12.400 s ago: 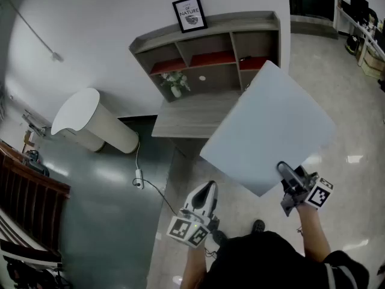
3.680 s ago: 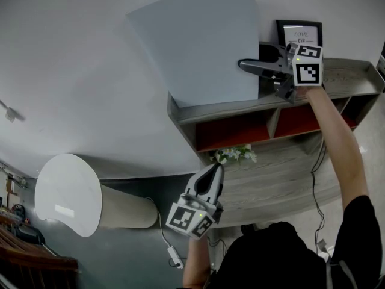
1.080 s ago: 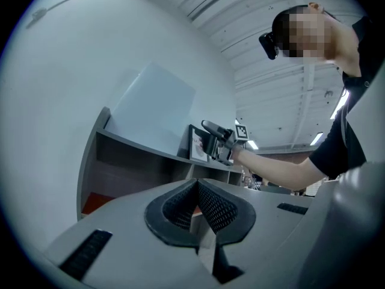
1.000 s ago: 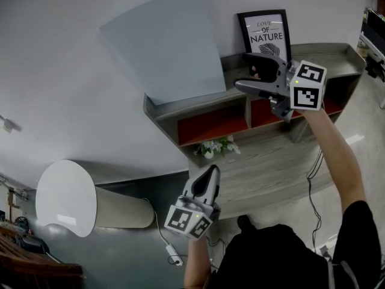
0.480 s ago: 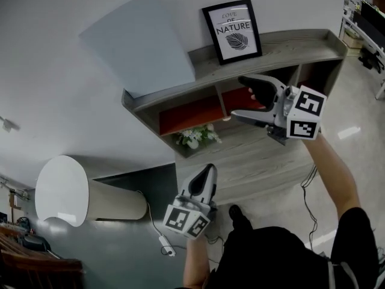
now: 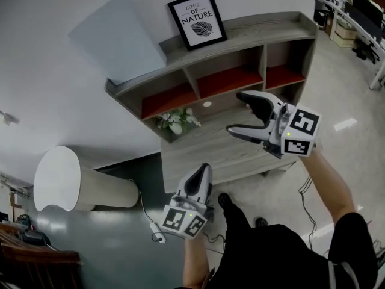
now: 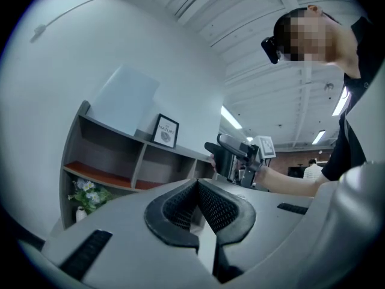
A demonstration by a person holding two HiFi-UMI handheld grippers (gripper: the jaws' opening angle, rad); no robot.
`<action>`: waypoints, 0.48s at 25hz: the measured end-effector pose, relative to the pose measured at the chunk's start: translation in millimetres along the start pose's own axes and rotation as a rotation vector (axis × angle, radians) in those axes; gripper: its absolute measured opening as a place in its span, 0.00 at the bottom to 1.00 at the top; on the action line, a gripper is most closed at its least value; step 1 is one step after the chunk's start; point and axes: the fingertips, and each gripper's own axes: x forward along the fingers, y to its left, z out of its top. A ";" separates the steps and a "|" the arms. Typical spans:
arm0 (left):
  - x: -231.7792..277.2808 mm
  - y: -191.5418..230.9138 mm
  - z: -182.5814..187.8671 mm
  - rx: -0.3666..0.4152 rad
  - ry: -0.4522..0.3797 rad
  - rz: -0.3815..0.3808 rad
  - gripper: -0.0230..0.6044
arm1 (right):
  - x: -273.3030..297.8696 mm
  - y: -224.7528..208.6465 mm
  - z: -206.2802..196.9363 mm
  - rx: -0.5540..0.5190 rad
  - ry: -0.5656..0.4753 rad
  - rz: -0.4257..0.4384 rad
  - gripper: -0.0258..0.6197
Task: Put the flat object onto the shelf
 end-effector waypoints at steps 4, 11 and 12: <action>-10.2 -34.2 -9.6 -0.001 0.007 0.010 0.06 | -32.0 24.5 -5.4 0.005 0.002 -0.010 0.55; -25.3 -80.4 -19.9 0.007 0.019 0.022 0.06 | -83.1 63.6 -11.3 0.018 -0.027 -0.020 0.55; -26.7 -86.3 -20.1 0.009 0.019 0.022 0.06 | -89.4 69.3 -12.3 0.014 -0.026 -0.022 0.55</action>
